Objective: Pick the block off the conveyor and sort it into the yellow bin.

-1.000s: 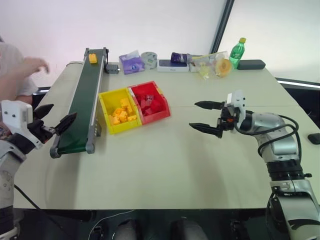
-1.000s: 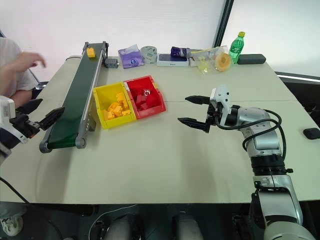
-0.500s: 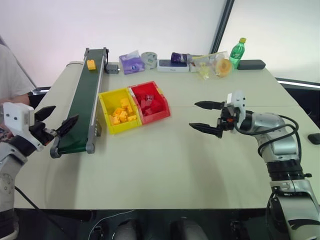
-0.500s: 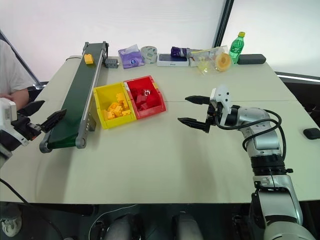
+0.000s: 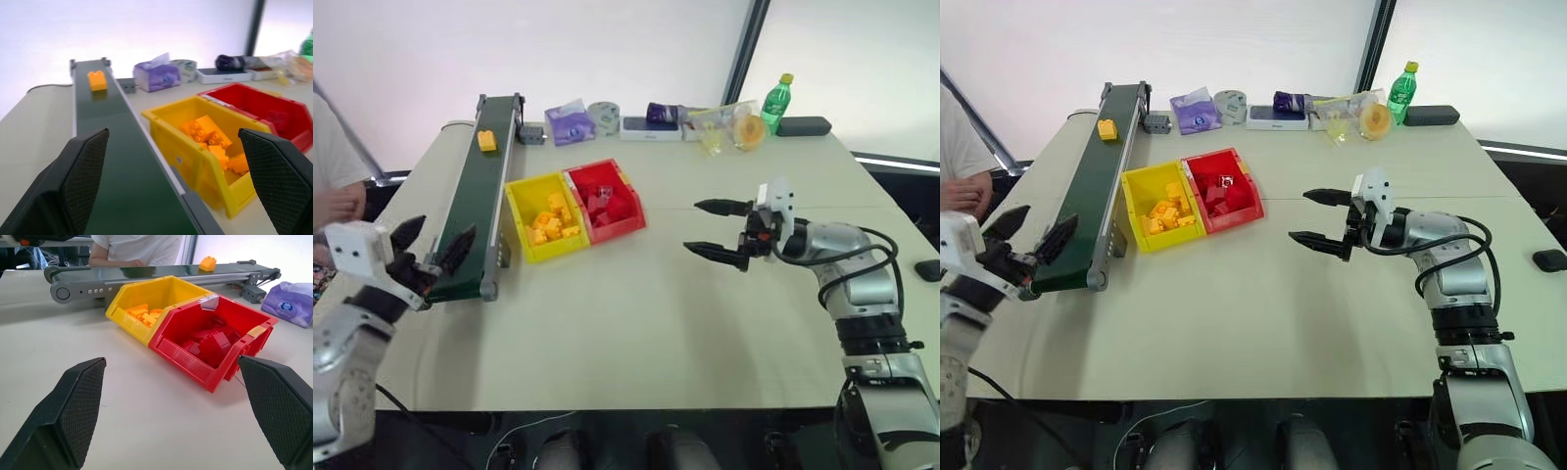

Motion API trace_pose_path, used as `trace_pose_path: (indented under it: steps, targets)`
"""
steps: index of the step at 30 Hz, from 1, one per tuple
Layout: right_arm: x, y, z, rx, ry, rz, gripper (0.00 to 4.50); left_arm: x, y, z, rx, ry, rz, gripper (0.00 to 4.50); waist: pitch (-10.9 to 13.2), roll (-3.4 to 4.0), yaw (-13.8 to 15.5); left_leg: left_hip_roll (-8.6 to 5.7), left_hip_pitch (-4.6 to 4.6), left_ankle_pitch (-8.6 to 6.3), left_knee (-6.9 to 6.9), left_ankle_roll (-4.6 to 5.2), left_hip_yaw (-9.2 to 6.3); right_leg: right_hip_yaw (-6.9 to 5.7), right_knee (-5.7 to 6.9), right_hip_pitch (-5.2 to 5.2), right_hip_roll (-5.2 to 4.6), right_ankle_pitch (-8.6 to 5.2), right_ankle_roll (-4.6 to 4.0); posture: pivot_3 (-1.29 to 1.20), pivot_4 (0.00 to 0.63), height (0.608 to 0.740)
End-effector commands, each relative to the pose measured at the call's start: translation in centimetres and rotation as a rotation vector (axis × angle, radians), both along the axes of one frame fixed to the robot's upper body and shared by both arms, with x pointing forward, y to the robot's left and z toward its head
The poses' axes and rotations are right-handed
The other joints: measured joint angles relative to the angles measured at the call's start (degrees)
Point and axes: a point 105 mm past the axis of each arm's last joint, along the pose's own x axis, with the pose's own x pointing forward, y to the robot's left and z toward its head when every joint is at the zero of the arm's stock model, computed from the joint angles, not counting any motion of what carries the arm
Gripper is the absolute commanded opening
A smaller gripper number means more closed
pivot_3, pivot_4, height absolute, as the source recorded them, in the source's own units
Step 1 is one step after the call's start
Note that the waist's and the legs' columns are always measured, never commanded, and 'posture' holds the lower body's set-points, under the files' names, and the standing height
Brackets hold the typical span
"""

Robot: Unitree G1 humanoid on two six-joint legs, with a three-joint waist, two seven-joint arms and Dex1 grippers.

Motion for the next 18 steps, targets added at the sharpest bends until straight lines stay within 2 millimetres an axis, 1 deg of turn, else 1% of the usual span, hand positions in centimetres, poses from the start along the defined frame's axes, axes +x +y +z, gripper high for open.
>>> trace_pose_path:
  steps: [1, 5, 10, 14, 18]
  targets:
    - [-0.3, 0.3, 1.0, 0.008, -0.037, 0.022, 4.5, -1.3, -0.6, 1.1, 0.045, -0.061, 0.067, 4.47, 0.0, 0.0, 0.0, 0.0, 0.01, 0.0, 0.0, 0.0, 0.0, 0.0, 0.0, 0.01, 0.0, 0.0, 0.0, 0.0, 0.15, 0.74]
    - [-0.3, 0.6, 0.8, 0.01, -0.031, 0.033, 4.5, -2.6, -0.5, -0.4, 0.023, -0.021, 0.126, 4.47, 0.0, 0.0, 0.0, -0.01, 0.02, -0.01, 0.02, 0.01, -0.01, 0.01, -0.03, 0.05, 0.0, 0.0, 0.0, 0.0, 0.15, 0.74]
    - [-0.3, 0.7, 0.9, 0.009, -0.035, 0.037, 4.5, -3.7, 0.0, -0.8, 0.016, -0.038, 0.179, 4.47, 0.0, -0.01, 0.2, -0.01, 0.02, -0.01, 0.03, 0.02, -0.05, 0.0, -0.03, 0.07, 0.01, 0.0, -0.01, 0.0, 0.15, 0.74]
    - [-0.3, 0.7, 1.0, 0.01, -0.037, 0.037, 4.5, -3.8, 0.2, -1.4, 0.017, -0.03, 0.177, 4.47, 0.0, -0.01, 0.2, -0.02, 0.02, -0.04, 0.04, 0.06, -0.07, -0.01, -0.06, 0.1, 0.01, 0.0, -0.01, 0.0, 0.15, 0.74]
    - [-0.2, 0.5, 1.3, 0.011, -0.041, 0.029, 4.5, -3.7, 0.2, -1.4, 0.008, -0.031, 0.179, 4.47, 0.0, -0.01, 0.1, -0.01, 0.03, -0.05, 0.04, 0.08, -0.07, -0.01, -0.06, 0.1, 0.01, -0.01, -0.01, 0.0, 0.15, 0.74]
